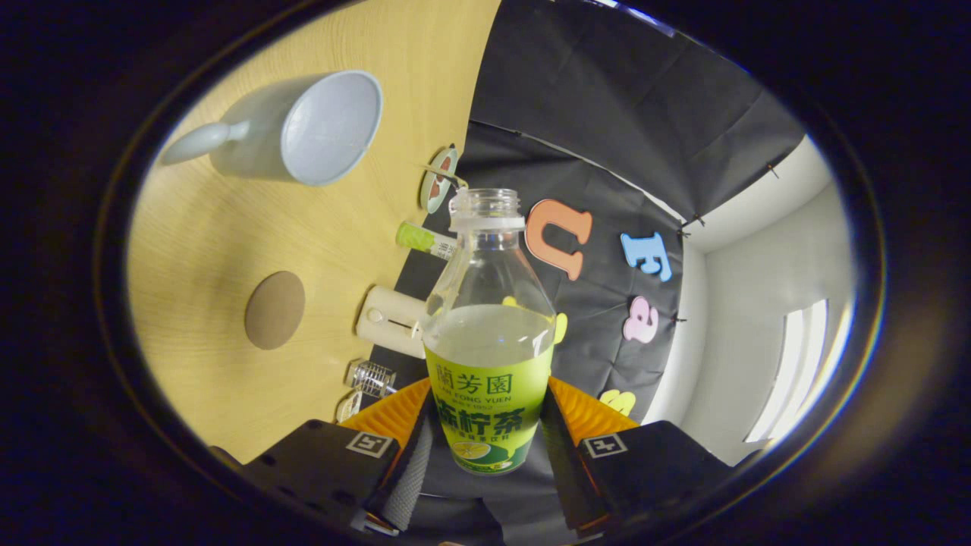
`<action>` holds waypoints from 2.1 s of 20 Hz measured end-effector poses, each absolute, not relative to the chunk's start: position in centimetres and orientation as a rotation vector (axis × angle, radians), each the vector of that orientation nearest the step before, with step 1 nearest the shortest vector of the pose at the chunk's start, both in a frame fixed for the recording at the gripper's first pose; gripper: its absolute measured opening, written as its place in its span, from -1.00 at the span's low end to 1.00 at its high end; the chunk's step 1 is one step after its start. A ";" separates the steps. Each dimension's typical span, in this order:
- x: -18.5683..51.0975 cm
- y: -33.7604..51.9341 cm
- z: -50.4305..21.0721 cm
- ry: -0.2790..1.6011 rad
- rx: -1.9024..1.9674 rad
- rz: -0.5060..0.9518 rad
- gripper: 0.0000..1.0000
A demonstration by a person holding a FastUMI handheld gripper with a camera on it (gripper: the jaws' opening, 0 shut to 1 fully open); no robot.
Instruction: Take the bottle from table, then pour the juice into the cup, finally place the bottle on the coaster
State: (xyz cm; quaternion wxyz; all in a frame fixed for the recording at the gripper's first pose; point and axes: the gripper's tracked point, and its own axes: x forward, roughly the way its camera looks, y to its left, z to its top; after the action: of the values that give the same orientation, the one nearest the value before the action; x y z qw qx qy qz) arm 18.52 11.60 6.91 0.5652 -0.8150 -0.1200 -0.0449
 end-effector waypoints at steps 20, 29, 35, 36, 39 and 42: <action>18.5 12.3 7.8 -0.319 -1.959 -0.112 0.53; 18.4 12.9 8.0 -0.334 -1.981 -0.111 0.53; 18.4 13.5 8.7 -0.371 -2.023 -0.123 0.53; 18.4 13.5 8.9 -0.376 -2.029 -0.126 0.52; 18.4 13.7 9.2 -0.395 -2.044 -0.135 0.52; 17.9 13.6 9.5 -0.409 -2.048 -0.141 0.53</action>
State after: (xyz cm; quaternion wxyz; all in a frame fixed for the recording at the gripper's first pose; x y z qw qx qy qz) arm 17.93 13.61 9.47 0.5004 -0.8471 -0.1690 -0.0581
